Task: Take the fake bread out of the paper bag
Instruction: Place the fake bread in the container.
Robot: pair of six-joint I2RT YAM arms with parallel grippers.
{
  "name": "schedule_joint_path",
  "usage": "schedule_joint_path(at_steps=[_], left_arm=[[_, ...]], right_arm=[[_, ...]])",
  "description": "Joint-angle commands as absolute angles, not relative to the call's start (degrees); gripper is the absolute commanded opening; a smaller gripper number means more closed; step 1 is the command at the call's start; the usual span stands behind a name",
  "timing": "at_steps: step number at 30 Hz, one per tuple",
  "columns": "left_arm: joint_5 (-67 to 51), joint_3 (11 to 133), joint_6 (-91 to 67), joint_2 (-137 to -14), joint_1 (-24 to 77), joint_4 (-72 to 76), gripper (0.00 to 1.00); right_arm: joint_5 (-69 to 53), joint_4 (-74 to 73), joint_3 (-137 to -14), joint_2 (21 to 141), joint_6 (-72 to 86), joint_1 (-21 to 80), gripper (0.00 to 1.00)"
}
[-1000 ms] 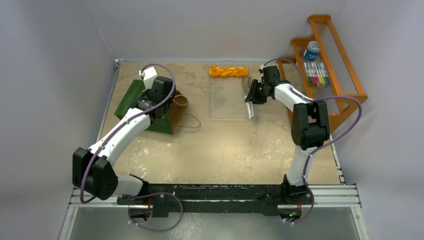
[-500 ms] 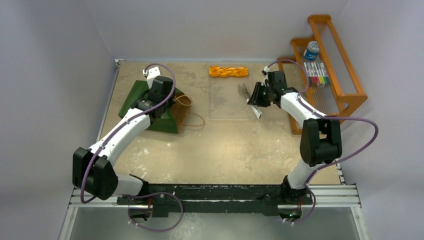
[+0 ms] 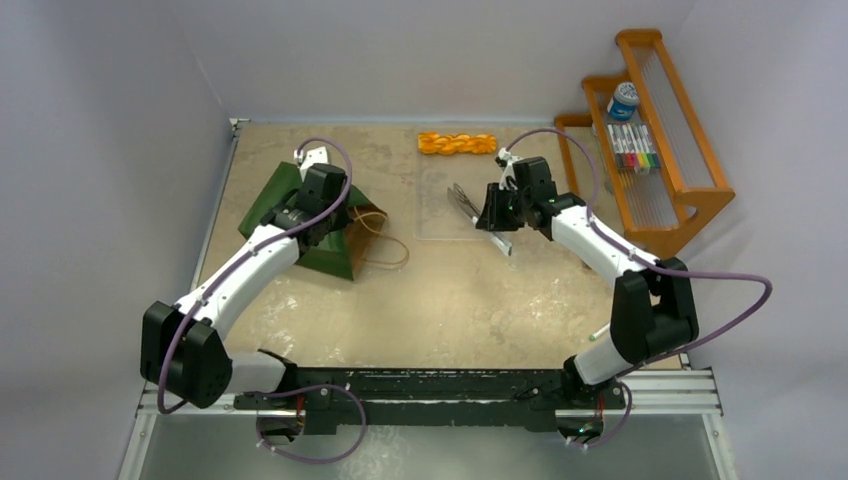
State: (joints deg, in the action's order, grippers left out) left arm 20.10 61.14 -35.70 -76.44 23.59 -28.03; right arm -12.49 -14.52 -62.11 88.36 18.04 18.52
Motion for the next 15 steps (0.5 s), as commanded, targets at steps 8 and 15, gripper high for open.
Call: schedule_joint_path(at_steps=[8, 15], left_arm=[[20.9, 57.4, -37.5, -65.7, 24.8, -37.6, 0.00], [21.9, 58.6, -39.8, -65.2, 24.8, -40.7, 0.00]], right_arm=[[-13.6, -13.4, -60.1, 81.4, 15.0, 22.2, 0.30], [-15.5, -12.2, -53.4, 73.7, 16.4, 26.6, 0.30]])
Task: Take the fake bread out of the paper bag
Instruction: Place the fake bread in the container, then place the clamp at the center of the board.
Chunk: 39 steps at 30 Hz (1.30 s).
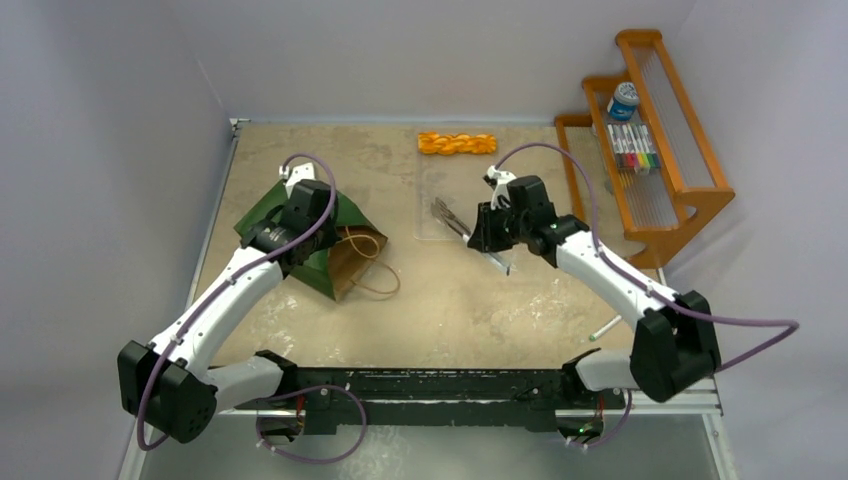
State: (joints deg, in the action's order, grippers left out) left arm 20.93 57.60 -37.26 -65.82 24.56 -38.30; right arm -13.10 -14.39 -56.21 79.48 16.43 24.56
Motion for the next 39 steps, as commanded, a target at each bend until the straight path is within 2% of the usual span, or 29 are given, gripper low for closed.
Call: schedule_joint_path(at_steps=[1, 9, 17, 27, 39], left_arm=[[22.0, 59.1, -40.0, -65.3, 24.9, -41.1, 0.00], [21.8, 63.2, -40.8, -67.3, 24.9, -42.9, 0.00], [20.2, 68.5, -39.4, -69.2, 24.9, -45.5, 0.00], [17.7, 71.9, -38.4, -69.2, 25.0, -48.9, 0.00], [17.2, 71.6, -38.4, -66.2, 24.9, -54.0, 0.00]], right_arm=[[-15.9, -12.1, -52.4, 71.9, 16.7, 27.1, 0.29], [-17.6, -13.0, -48.1, 62.2, 20.8, 35.6, 0.25], [-14.9, -10.5, -48.2, 60.9, 25.2, 46.0, 0.25], [-12.6, -2.3, -47.5, 67.3, 27.9, 54.5, 0.25], [-8.5, 5.6, -54.9, 82.8, 23.5, 54.6, 0.29]])
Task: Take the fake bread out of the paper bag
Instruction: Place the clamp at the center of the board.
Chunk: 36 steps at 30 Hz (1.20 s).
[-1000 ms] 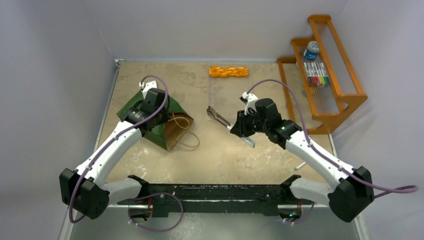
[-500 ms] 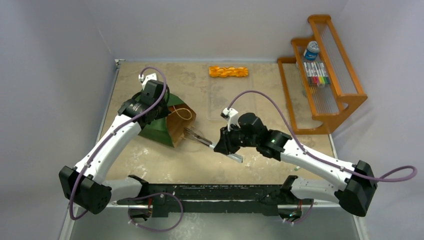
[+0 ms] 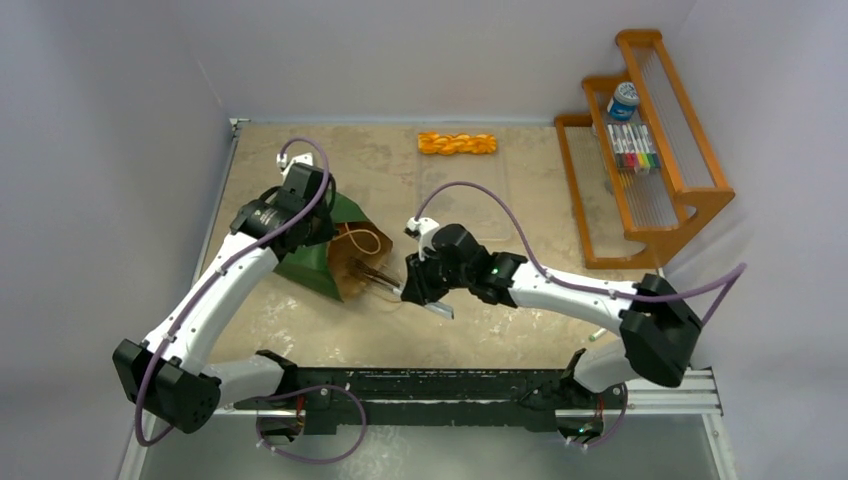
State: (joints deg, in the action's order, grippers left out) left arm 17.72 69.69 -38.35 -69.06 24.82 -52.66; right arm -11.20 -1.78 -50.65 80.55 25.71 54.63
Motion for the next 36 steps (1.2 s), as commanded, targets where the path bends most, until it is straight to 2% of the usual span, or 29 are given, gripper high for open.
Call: schedule_joint_path(at_steps=[1, 9, 12, 15, 18, 19, 20, 26, 30, 32, 34, 35, 36], left_arm=[[17.2, 71.2, -38.6, -66.0, 24.9, -53.9, 0.00], [16.0, 66.4, -40.8, -67.1, 24.9, -51.0, 0.00], [16.1, 65.0, -41.2, -67.7, 25.2, -51.1, 0.00], [17.0, 63.9, -41.8, -67.7, 25.2, -51.2, 0.00], [17.8, 63.2, -42.2, -68.2, 25.3, -51.2, 0.00], [18.2, 63.2, -42.4, -68.4, 25.2, -51.2, 0.00], [18.6, 63.1, -42.6, -68.5, 25.3, -51.2, 0.00], [19.6, 63.2, -42.5, -68.7, 25.3, -50.5, 0.00], [20.4, 63.5, -42.1, -68.2, 25.3, -50.5, 0.00], [20.5, 63.0, -42.0, -67.8, 25.2, -50.0, 0.00], [20.7, 62.2, -42.0, -67.2, 25.3, -49.3, 0.00], [20.5, 61.9, -42.0, -67.0, 25.3, -48.8, 0.00], [20.4, 61.8, -42.0, -66.9, 25.3, -48.5, 0.00]], right_arm=[[-8.4, 6.5, -55.0, 84.1, 23.2, 54.6, 0.30], [-5.5, 15.3, -57.9, 97.4, 20.8, 54.6, 0.33], [-4.2, 19.2, -56.0, 99.4, 20.6, 54.6, 0.37], [-2.3, 21.6, -53.8, 100.2, 19.8, 54.7, 0.46], [-1.1, 21.0, -54.4, 101.1, 17.7, 54.6, 0.64], [-0.2, 20.8, -54.6, 101.0, 16.9, 54.6, 0.87], [0.5, 20.4, -54.8, 100.7, 16.0, 54.7, 0.98], [3.0, 16.8, -54.9, 93.4, 11.6, 54.9, 1.00], [5.3, 12.1, -57.0, 84.0, 8.3, 56.1, 1.00], [7.6, 18.2, -53.7, 79.5, 11.5, 56.1, 1.00], [7.1, 27.2, -48.2, 77.5, 21.2, 54.2, 1.00], [1.1, 33.0, -45.9, 77.7, 22.2, 51.9, 0.97], [-4.3, 36.5, -44.8, 78.4, 23.4, 49.8, 0.90]])
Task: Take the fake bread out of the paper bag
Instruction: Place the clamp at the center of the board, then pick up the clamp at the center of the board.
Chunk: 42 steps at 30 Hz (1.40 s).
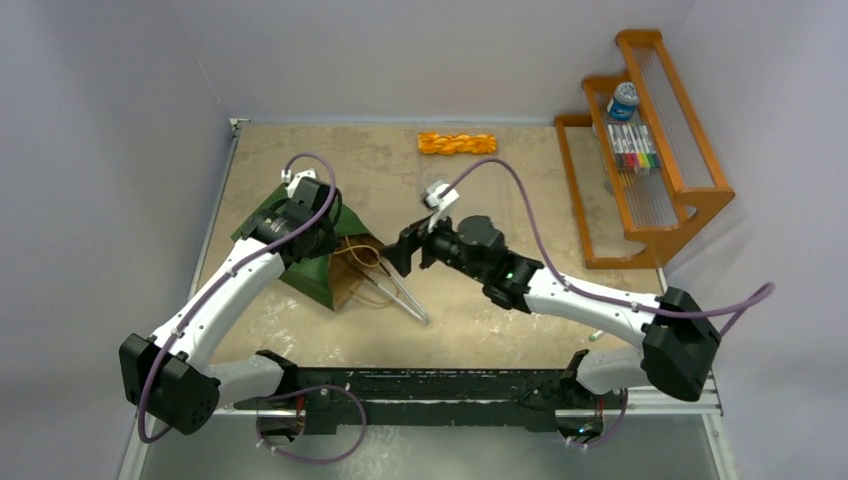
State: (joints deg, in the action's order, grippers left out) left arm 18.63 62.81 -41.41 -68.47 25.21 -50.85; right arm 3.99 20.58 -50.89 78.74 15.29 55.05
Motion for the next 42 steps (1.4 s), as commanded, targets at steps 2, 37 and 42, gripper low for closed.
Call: schedule_joint_path(at_steps=[2, 37, 42], left_arm=[[20.3, 62.1, -41.6, -67.0, 25.3, -48.2, 0.00], [19.0, 61.7, -46.4, -64.8, 25.3, -43.8, 0.35], [21.3, 63.5, -49.5, -62.3, 25.3, -43.9, 0.39]], right_arm=[[-7.8, 33.5, -46.6, 80.8, 25.8, 48.0, 0.76], [14.7, 9.4, -58.9, 105.3, 18.9, 58.0, 0.00], [16.8, 6.1, -58.9, 102.8, 19.0, 59.7, 0.00]])
